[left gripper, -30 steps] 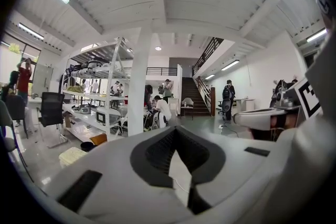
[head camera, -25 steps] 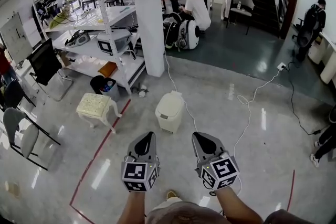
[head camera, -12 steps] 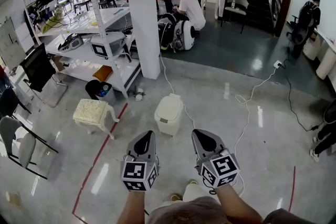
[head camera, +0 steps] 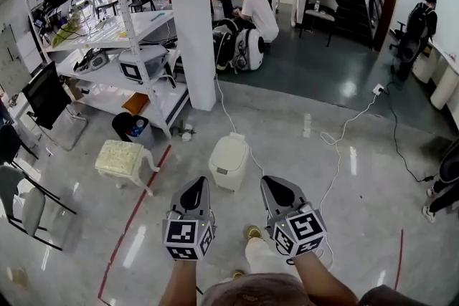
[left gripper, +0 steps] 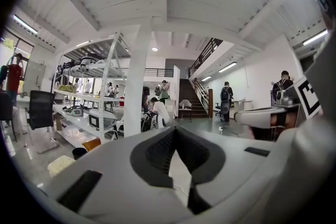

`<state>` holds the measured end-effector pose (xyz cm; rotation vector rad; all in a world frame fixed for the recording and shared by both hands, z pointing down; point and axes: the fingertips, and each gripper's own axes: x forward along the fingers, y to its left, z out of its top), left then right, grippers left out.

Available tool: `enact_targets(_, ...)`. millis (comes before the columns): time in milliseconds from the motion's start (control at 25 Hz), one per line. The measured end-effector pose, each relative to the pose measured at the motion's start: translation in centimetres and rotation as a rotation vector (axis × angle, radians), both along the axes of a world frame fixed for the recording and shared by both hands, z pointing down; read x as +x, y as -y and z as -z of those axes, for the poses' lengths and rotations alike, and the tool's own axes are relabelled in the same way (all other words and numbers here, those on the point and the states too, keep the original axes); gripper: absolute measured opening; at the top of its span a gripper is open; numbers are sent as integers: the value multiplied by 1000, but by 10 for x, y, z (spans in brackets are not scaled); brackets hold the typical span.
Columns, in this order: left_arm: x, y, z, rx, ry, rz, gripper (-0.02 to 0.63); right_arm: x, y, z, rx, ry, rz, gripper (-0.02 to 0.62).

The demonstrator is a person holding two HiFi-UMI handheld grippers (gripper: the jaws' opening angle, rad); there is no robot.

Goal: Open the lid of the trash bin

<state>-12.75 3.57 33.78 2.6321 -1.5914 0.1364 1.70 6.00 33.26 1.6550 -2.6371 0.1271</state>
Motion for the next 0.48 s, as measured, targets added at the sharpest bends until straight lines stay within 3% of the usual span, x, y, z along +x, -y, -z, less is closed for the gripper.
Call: enact_targets(480, 2, 39, -7, -22, 3, 9, -6, -2, 41, -7, -12, -6, 19, 29)
